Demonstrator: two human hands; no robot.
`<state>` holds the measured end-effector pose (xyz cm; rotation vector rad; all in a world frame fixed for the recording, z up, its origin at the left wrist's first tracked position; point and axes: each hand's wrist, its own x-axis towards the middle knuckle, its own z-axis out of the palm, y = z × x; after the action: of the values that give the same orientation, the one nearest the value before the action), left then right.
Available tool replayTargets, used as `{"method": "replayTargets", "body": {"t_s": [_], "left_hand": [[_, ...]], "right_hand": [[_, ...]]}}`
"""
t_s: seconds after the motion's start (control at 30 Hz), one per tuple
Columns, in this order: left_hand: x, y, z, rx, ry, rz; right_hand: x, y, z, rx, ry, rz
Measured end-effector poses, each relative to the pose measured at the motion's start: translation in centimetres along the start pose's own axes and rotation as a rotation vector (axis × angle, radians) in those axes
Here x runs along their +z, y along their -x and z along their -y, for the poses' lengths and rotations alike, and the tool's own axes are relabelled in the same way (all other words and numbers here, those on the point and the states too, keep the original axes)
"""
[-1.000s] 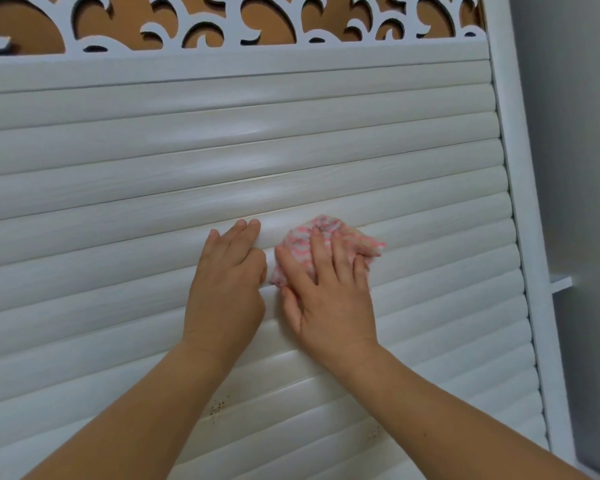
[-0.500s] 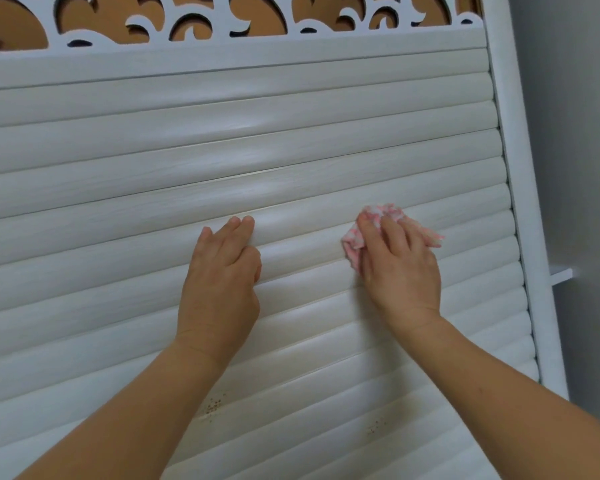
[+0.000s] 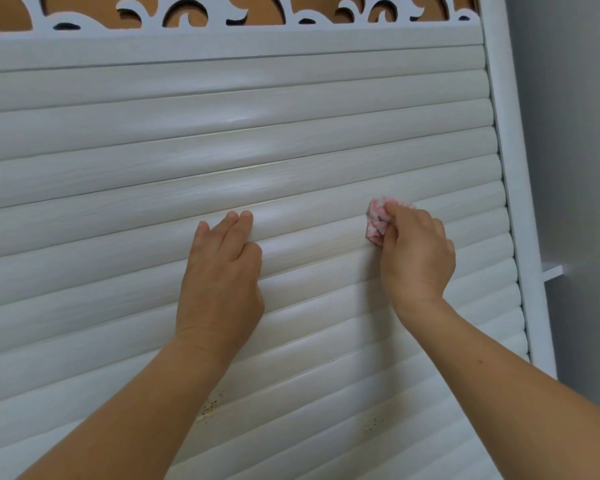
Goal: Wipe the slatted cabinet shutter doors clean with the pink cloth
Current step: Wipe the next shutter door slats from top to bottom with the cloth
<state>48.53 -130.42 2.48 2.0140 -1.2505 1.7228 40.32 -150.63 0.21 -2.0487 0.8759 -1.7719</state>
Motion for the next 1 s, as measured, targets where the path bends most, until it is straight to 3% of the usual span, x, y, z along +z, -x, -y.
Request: {"method": "replayTargets", "body": {"t_s": [0.1, 0.27, 0.4, 0.47, 0.63, 0.73, 0.9, 1.0], "left_hand": [[0.1, -0.1, -0.2, -0.007, 0.006, -0.01], [0.1, 0.1, 0.1, 0.019, 0.003, -0.018], [0.0, 0.3, 0.4, 0.037, -0.011, -0.005], [0.0, 0.3, 0.5, 0.038, -0.015, -0.001], [0.1, 0.2, 0.1, 0.014, 0.004, -0.008], [0.0, 0.1, -0.1, 0.008, 0.011, 0.003], [-0.2, 0.2, 0.4, 0.034, 0.015, 0.015], [-0.4, 0.2, 0.9, 0.065, 0.006, 0.033]], "right_hand": [[0.6, 1.2, 1.6, -0.081, 0.03, -0.012], [0.8, 3.7, 4.3, -0.459, 0.02, -0.072], [0.5, 1.8, 2.1, -0.582, 0.018, -0.038], [-0.1, 0.4, 0.3, -0.456, -0.022, -0.041], [-0.1, -0.4, -2.2, 0.074, -0.106, -0.069], [0.8, 1.3, 0.3, 0.151, -0.235, -0.121], [1.6, 6.6, 4.5, -0.285, -0.209, -0.01], [1.3, 6.7, 3.7, -0.582, -0.056, -0.001]]}}
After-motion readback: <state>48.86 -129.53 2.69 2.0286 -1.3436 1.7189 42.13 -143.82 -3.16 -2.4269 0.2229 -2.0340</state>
